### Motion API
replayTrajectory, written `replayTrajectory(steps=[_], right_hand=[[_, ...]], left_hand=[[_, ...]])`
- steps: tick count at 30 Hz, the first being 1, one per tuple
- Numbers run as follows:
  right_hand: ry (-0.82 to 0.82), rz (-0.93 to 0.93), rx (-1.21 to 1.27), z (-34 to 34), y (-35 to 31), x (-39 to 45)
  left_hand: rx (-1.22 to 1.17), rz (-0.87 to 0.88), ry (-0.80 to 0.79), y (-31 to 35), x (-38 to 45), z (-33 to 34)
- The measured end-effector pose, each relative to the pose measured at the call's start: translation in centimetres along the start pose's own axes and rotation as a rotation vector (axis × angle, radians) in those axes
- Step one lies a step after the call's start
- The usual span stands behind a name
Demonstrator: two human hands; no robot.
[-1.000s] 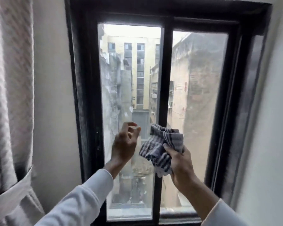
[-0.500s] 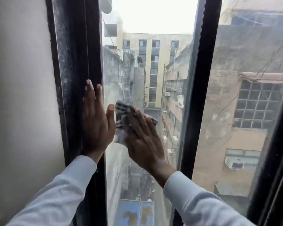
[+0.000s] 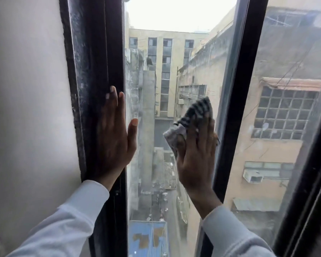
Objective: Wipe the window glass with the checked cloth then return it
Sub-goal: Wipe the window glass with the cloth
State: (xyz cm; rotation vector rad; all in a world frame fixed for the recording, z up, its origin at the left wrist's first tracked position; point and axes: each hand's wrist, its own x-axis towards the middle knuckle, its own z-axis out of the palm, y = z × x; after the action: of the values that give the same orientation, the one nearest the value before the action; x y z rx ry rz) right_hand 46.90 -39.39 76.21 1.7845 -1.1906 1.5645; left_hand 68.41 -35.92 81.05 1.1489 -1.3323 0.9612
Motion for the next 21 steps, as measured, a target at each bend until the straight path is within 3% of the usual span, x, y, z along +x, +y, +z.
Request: replayTrajectory(steps=[2,4,6,7,9,11,12,14,16,19,21], right_hand=[[-0.121,0.064,-0.016,-0.3,-0.8,-4.9],[-0.232,-0.185,-0.039,0.1,-1.7,-5.6],[-0.201,-0.417,-0.092,0.0,-1.2,-0.3],[-0.137,-0.409,-0.094,-0.2,-0.4,2.6],[0.01,-0.219,-0.056,-1.3,2.0,5.0],[0.024,-0.081,-0.065,-2.1,2.9,1.1],[-0.042,-0.132,-0.067,-2.1,2.6,-1.9],[-0.158,-0.406,-0.085,-1.4,1.9,-4.9],[-0.132,-0.583,-0.121,-1.1,1.6,-1.8],[-0.029,-0.291,-0.103,-2.5,2.0,2.9],[-0.013,-0.134,-0.113,-3.9,2.7,1.1]], left_hand=[[0.065,-0.041,-0.01,0.5,-0.1,0.0],[0.104,-0.066,-0.01,0.9,-0.1,0.0],[0.094,-0.065,-0.004,1.0,-0.2,-0.2],[0.079,-0.069,0.001,1.1,-0.3,-0.2],[0.056,-0.087,0.008,1.2,-0.3,-0.4],[0.036,-0.103,0.014,1.3,-0.1,-0.5],[0.028,-0.102,0.014,1.4,-0.1,-0.6],[0.025,-0.075,0.012,1.3,-0.2,-0.6],[0.012,-0.043,0.003,1.1,-0.3,-0.5],[-0.039,-0.072,-0.011,1.3,-0.2,-0.6],[-0.064,-0.076,-0.018,2.8,-0.2,-0.6]])
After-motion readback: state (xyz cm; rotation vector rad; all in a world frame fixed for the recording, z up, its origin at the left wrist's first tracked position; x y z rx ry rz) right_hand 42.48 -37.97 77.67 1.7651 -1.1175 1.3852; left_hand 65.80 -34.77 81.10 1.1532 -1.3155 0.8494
